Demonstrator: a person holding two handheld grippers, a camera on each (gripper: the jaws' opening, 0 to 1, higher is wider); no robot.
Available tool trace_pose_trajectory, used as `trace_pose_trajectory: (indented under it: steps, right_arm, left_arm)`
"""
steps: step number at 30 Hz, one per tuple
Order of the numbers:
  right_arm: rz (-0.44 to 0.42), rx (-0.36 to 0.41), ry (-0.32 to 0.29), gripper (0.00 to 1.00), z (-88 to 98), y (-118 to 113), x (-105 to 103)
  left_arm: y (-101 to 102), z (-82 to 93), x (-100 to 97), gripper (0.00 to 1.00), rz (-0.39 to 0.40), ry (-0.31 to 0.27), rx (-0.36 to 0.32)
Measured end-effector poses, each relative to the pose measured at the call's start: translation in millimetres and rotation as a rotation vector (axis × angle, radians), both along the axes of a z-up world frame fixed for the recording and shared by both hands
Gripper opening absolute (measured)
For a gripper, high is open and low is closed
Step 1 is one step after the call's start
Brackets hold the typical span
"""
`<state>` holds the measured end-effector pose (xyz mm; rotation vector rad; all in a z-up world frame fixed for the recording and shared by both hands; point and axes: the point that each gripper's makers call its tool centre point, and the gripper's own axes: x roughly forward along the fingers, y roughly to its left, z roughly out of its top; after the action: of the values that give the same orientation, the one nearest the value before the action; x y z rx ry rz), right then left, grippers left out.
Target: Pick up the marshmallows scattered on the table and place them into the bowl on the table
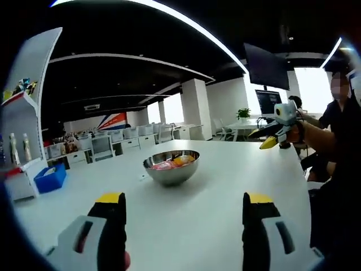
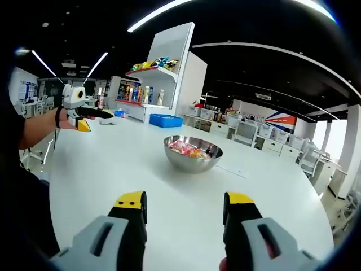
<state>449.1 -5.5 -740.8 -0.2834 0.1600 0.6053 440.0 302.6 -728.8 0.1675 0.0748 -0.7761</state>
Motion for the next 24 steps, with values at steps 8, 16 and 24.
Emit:
trace_pose_trajectory:
  steps: [8,16,24]
  right_arm:
    - [-0.038,0.006,-0.017,0.5,0.4,-11.8,-32.7]
    - [-0.04,0.017,-0.013,0.47,-0.5,-13.0,-70.9]
    - [-0.078,0.043,0.003,0.42,-12.5,-21.3,-105.7]
  left_arm:
    - [-2.0,-3.4,-35.5,0.83,0.008,0.0,-0.024]
    - [8.7,-9.2,-76.9,0.84,0.056,0.007,0.016]
    - [18.0,-13.0,-108.2,0.76,0.098,0.022,0.029]
